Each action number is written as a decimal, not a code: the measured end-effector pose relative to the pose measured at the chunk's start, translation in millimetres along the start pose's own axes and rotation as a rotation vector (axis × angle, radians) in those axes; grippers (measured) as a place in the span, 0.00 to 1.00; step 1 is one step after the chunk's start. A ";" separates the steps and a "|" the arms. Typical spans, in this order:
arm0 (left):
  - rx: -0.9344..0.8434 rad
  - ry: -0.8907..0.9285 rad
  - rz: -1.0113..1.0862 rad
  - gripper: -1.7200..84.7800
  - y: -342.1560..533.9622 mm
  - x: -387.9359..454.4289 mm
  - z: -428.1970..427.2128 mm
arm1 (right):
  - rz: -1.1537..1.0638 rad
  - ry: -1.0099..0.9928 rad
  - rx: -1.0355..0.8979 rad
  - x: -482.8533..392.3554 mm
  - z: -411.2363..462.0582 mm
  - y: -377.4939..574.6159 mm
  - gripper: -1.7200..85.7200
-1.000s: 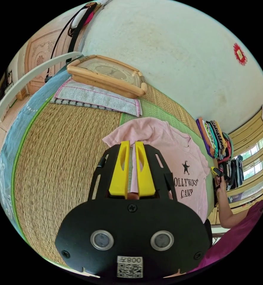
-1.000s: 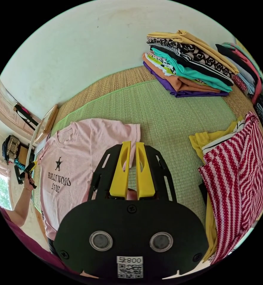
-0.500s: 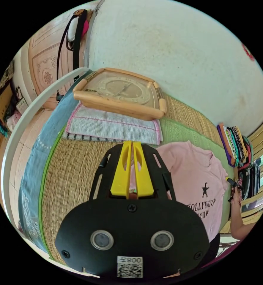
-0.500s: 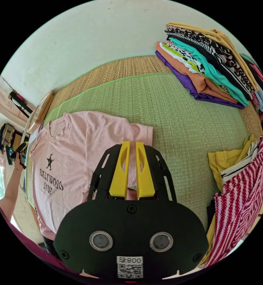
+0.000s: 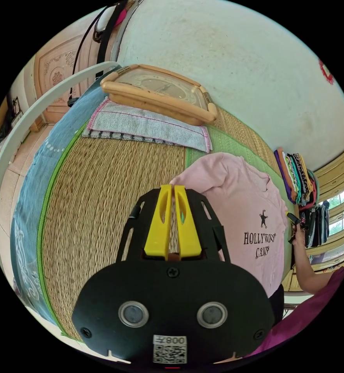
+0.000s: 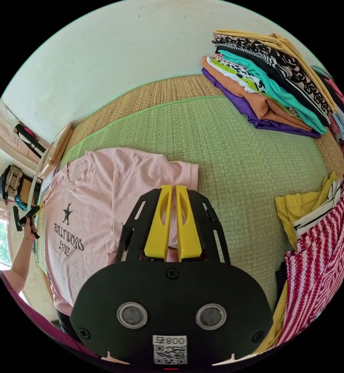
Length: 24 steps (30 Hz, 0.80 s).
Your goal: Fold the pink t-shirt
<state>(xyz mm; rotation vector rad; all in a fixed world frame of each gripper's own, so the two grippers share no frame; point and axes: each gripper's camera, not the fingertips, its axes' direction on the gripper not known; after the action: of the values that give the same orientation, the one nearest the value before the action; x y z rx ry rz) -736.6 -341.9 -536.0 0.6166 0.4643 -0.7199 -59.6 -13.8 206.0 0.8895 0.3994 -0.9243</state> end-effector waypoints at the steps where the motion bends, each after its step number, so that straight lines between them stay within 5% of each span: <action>1: 0.021 0.009 0.007 0.04 0.4 2.0 -9.9 | 0.002 0.000 0.003 0.8 0.3 0.6 0.03; 8: 0.233 0.089 0.087 0.03 -28.4 25.6 -84.4 | 0.011 -0.032 0.009 9.7 3.2 3.8 0.02; 14: 0.064 -0.158 -0.002 0.05 -77.5 14.6 -34.3 | 0.010 -0.029 -0.019 11.6 5.7 -0.7 0.02; 24: 0.054 -0.016 -0.059 0.10 -11.5 1.7 -22.8 | 0.011 -0.051 -0.003 18.9 11.4 -1.1 0.02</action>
<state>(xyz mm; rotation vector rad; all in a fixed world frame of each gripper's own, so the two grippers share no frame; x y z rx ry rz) -747.9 -334.4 -557.8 0.6492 0.4510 -0.7948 -50.5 -33.0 200.1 0.8625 0.3516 -0.9338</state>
